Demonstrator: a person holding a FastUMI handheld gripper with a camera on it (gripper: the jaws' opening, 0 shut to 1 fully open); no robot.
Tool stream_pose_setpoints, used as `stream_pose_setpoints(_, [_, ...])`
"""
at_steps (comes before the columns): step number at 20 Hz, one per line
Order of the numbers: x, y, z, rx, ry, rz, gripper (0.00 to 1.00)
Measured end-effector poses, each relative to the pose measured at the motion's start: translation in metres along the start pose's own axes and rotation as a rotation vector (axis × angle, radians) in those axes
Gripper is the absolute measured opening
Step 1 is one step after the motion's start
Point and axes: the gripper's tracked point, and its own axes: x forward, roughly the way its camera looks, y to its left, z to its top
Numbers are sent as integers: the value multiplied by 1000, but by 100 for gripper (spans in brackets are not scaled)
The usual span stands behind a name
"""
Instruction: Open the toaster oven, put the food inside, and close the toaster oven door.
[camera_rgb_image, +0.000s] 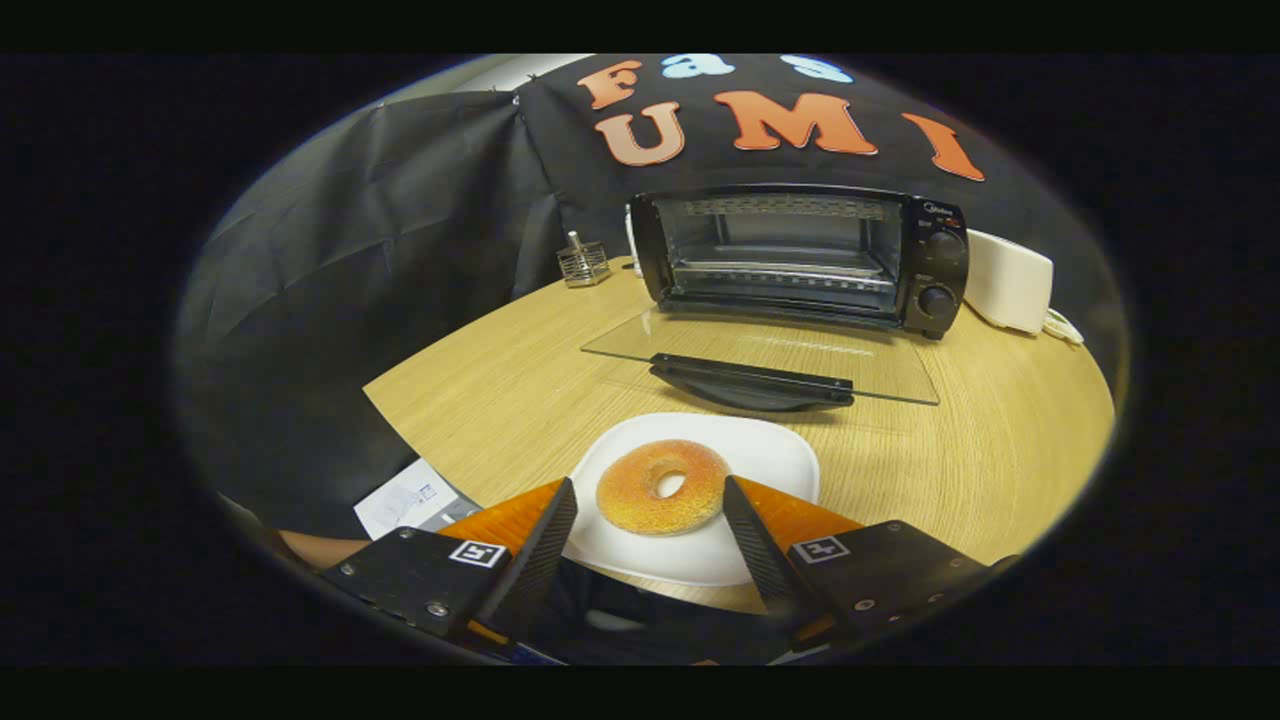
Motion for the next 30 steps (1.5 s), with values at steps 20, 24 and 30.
stream_pose_setpoints(20, [0,-1,89,310,-251,99,53])
stream_pose_setpoints(24, [4,-8,136,425,-350,130,48])
stream_pose_setpoints(30, [24,-43,192,665,-450,125,48])
